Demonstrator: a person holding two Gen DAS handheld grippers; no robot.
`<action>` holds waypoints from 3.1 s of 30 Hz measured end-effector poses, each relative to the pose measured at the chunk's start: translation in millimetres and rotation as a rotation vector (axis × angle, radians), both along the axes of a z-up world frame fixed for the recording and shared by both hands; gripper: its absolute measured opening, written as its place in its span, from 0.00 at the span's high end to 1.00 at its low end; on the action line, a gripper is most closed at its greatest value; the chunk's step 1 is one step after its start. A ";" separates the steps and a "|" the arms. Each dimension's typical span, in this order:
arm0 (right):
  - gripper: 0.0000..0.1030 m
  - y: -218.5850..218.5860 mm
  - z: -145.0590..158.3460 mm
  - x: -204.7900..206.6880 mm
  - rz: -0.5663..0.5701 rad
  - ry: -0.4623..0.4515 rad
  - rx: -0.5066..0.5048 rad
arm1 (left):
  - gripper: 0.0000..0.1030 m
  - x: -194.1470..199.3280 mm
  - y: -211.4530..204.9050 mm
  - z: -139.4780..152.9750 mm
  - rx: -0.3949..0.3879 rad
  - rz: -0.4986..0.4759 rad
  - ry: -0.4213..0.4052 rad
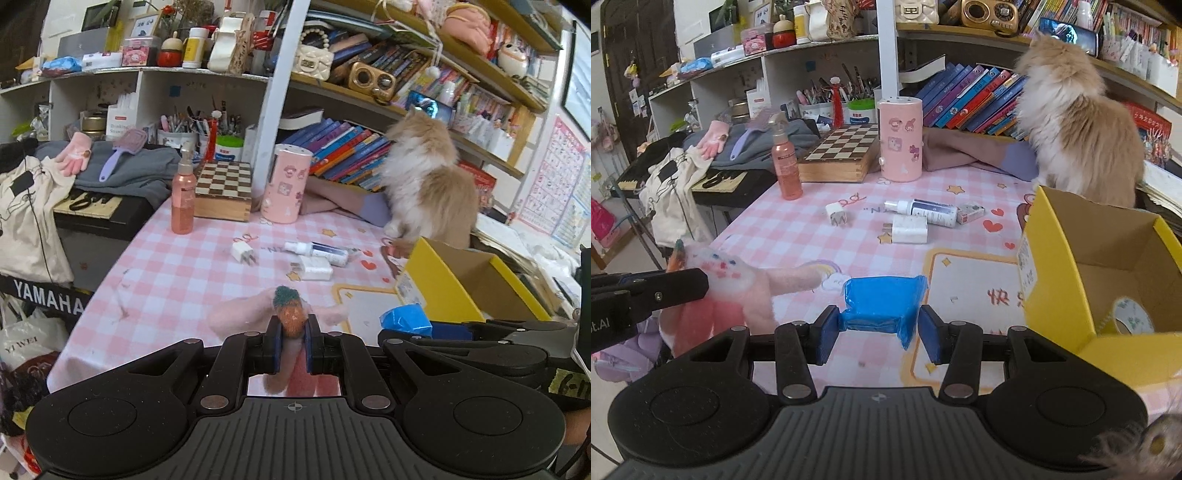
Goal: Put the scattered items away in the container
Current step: 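Lift the blue item and the bunny plush off the table with both tools, then carry the blue item and bunny plush over the yellow box with both tools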
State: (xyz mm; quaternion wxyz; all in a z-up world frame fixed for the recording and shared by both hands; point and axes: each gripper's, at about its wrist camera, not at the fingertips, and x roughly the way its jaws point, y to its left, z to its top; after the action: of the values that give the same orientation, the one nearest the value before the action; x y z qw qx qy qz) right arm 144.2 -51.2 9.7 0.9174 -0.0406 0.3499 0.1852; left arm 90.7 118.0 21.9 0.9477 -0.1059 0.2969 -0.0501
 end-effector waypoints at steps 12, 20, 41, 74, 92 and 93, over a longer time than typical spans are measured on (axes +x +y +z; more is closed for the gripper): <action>0.57 -35.2 -2.4 -67.4 -0.053 0.023 -0.030 | 0.90 -50.3 -24.1 -6.6 -0.052 -0.063 0.006; 0.57 -54.9 -7.9 -92.7 -0.091 0.051 -0.035 | 0.90 -65.0 -44.8 -9.1 -0.051 -0.122 0.026; 0.57 -119.6 -18.6 -110.8 -0.304 0.120 -0.026 | 0.90 -46.5 -105.0 -16.4 -0.029 -0.345 0.091; 0.57 -218.3 -14.5 -101.4 -0.503 0.090 -0.006 | 0.90 -4.0 -209.4 -8.9 -0.031 -0.605 0.053; 0.57 -248.5 46.1 -29.4 -0.388 -0.117 -0.002 | 0.90 50.6 -228.3 55.3 -0.023 -0.529 -0.196; 0.57 -250.3 48.3 -21.5 -0.377 -0.126 -0.009 | 0.90 55.9 -230.0 55.6 -0.018 -0.520 -0.200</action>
State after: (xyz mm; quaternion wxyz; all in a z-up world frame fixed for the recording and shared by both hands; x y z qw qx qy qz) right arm 122.8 -301.5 58.0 0.9557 0.0101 0.2940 0.0057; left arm 146.7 -112.0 77.5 0.9267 -0.0289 0.2185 -0.3045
